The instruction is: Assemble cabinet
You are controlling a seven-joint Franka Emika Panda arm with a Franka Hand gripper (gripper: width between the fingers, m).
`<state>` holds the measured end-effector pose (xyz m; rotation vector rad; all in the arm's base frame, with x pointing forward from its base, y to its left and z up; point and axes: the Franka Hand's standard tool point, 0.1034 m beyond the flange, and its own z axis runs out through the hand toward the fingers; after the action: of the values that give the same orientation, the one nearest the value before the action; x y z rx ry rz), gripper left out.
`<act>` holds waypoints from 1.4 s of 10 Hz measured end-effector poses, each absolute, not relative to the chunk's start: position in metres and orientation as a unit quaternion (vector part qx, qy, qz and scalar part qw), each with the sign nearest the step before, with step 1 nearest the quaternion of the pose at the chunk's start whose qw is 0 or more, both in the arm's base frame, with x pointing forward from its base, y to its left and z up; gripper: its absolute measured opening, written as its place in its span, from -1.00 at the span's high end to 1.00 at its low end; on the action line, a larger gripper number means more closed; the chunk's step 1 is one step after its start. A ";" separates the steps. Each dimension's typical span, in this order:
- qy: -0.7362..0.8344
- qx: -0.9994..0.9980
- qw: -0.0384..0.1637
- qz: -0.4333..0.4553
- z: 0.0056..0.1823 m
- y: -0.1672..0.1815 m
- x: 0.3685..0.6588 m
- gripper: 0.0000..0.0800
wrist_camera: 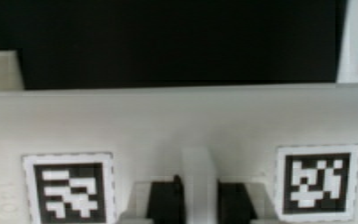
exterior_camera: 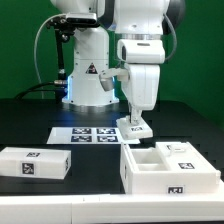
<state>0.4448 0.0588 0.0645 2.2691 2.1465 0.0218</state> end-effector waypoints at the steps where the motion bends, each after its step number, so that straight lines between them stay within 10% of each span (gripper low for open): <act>1: 0.686 0.727 0.009 0.006 0.064 0.058 0.445 0.84; 14: 0.701 0.713 0.023 0.011 0.059 0.057 0.461 0.84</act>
Offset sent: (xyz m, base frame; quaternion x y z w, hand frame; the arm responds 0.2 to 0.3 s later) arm 0.0172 -0.0022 0.0007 -0.0694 -0.0078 -0.1137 0.9911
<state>0.4609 0.0568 0.0589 2.2066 2.1698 0.0350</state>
